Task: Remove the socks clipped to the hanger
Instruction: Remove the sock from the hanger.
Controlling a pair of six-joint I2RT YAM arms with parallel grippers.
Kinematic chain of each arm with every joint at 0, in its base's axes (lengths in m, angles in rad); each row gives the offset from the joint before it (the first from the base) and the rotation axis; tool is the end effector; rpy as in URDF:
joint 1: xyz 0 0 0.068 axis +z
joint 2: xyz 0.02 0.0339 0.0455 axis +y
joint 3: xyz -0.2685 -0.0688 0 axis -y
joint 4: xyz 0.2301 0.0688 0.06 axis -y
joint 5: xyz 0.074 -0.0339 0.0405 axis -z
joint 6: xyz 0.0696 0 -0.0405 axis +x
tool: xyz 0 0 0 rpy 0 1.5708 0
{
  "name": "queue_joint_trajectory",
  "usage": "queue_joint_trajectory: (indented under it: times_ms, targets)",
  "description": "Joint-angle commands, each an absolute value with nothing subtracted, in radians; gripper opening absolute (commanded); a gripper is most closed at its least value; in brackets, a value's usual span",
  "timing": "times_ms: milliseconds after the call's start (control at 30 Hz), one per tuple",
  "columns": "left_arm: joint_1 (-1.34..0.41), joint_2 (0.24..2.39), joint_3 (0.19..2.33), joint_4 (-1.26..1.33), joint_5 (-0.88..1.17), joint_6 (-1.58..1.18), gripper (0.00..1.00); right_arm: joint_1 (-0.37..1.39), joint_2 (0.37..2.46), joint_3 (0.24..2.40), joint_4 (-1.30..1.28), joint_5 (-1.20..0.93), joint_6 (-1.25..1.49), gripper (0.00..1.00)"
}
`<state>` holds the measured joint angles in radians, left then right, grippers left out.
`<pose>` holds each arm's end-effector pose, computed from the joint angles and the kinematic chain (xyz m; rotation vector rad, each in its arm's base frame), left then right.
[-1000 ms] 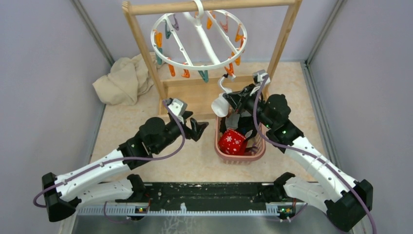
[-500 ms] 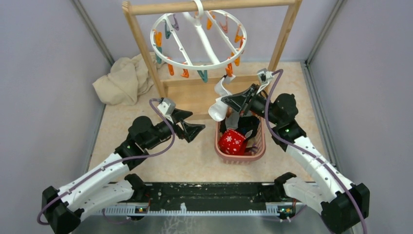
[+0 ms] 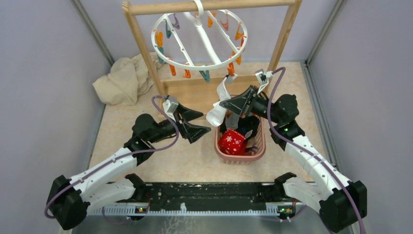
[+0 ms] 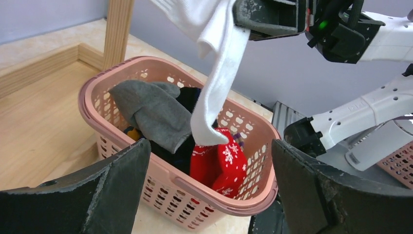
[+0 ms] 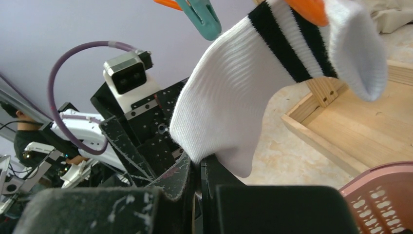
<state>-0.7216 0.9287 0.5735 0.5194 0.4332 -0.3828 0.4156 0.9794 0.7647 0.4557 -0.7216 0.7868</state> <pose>0.1542 -0.1746 0.3272 0.6315 1.4016 -1.1993 0.1923 0.1351 0.3761 -0.4056 1.5066 1.4517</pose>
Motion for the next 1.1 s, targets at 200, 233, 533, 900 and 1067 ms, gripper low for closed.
queue_joint_trajectory:
  times_ms: [200,233,533,900,1067]
  targets:
    - [-0.715,1.073,0.635,0.699,0.505,-0.407,0.99,0.408,0.971,0.770,0.535,-0.764,0.805,0.00]
    - [-0.716,1.083,0.639,0.717,0.509,-0.412,0.99,0.408,0.971,0.768,0.536,-0.764,0.806,0.00]
    - [-0.715,1.174,0.670,0.838,0.553,-0.466,0.94,0.408,0.975,0.743,0.575,-0.764,0.827,0.00]
    - [-0.715,1.224,0.710,0.853,0.620,-0.483,0.46,0.408,0.973,0.738,0.577,-0.767,0.827,0.00]
    - [-0.715,1.232,0.740,0.796,0.631,-0.478,0.08,0.408,0.971,0.736,0.575,-0.771,0.828,0.00]
